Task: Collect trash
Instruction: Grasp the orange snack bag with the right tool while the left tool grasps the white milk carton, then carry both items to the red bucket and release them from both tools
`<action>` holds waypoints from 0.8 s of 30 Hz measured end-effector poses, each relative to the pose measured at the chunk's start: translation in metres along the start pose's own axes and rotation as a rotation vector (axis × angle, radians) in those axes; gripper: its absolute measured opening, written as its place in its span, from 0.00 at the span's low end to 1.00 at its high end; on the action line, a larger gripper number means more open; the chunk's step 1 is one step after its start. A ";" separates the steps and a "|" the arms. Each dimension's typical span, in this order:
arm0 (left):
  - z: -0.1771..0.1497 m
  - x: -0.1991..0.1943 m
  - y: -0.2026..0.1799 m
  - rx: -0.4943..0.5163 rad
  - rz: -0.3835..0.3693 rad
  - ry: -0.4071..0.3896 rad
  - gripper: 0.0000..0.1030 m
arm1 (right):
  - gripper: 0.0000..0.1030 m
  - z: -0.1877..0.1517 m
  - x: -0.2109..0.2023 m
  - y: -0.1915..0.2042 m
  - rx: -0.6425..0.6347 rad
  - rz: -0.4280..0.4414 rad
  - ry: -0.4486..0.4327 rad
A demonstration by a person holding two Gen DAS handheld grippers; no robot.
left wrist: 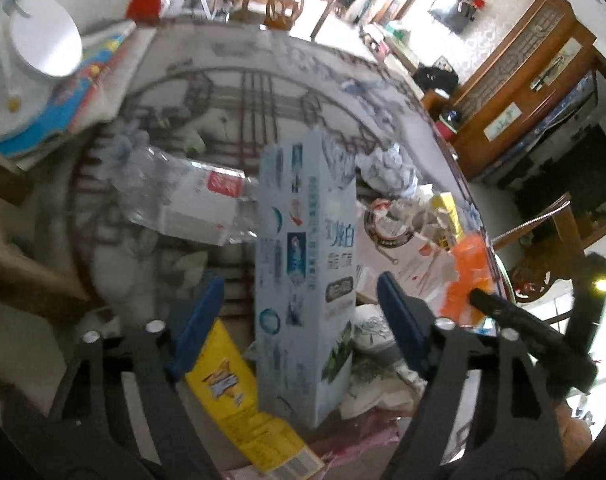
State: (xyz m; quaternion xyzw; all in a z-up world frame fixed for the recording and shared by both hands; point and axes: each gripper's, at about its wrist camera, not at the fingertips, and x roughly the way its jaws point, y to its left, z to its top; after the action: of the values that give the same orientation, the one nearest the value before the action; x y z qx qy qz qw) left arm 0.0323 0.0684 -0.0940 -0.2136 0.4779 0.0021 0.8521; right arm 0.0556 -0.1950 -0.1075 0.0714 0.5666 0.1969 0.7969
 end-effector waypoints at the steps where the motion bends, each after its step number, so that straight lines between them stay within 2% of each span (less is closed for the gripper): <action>1: 0.000 0.005 0.001 -0.008 -0.006 0.015 0.55 | 0.44 0.000 -0.007 0.000 0.001 0.006 -0.015; 2: -0.001 0.008 0.002 -0.022 -0.029 0.026 0.43 | 0.44 0.000 -0.015 0.000 0.004 0.011 -0.030; 5: -0.004 0.005 0.001 -0.037 -0.031 0.011 0.34 | 0.44 -0.001 -0.036 -0.001 0.019 0.028 -0.075; 9: -0.005 -0.018 -0.019 -0.004 -0.027 -0.059 0.34 | 0.44 0.000 -0.069 -0.010 0.035 0.034 -0.149; 15: -0.004 -0.049 -0.091 0.148 -0.065 -0.173 0.34 | 0.44 0.004 -0.095 -0.059 0.146 0.002 -0.215; 20: -0.002 -0.046 -0.148 0.202 -0.131 -0.173 0.34 | 0.44 0.003 -0.113 -0.127 0.235 -0.077 -0.243; 24: -0.005 -0.022 -0.211 0.272 -0.188 -0.132 0.34 | 0.45 -0.001 -0.127 -0.195 0.313 -0.172 -0.238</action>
State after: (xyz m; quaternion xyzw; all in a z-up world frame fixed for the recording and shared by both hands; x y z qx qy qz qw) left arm 0.0607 -0.1210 -0.0020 -0.1397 0.3948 -0.1281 0.8990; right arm 0.0643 -0.4233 -0.0620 0.1682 0.4962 0.0281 0.8513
